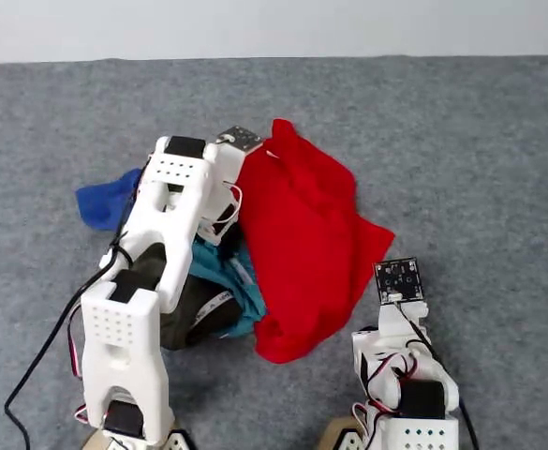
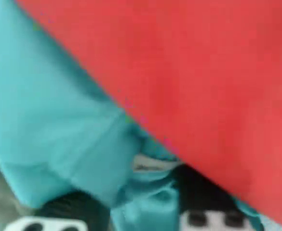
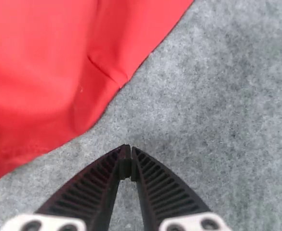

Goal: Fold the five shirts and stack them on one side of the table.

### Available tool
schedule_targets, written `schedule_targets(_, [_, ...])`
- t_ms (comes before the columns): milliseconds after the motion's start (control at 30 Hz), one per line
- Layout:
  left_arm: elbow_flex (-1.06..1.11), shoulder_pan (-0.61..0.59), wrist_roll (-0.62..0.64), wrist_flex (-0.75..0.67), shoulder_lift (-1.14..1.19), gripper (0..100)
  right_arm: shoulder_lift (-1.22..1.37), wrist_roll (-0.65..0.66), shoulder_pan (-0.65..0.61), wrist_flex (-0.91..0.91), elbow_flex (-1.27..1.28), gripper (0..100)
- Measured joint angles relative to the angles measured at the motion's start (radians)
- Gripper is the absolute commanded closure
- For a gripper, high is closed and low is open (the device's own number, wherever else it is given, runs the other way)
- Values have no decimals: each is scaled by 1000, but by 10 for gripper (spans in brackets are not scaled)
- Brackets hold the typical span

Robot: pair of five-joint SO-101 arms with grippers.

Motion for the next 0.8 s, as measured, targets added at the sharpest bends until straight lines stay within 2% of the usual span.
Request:
schedule_targets(133, [-37,-32,0,48,-49,996,0,0,0,0,0,990])
schedule_targets(267, [-83,-143,0,74,-130,997,0,0,0,0,0,990])
schedule_targets(567, [-167,-551,-6,77,-262,997,0,0,0,0,0,990])
schedule_targets(800, [-256,-845,-6,77,-275,997,0,0,0,0,0,990])
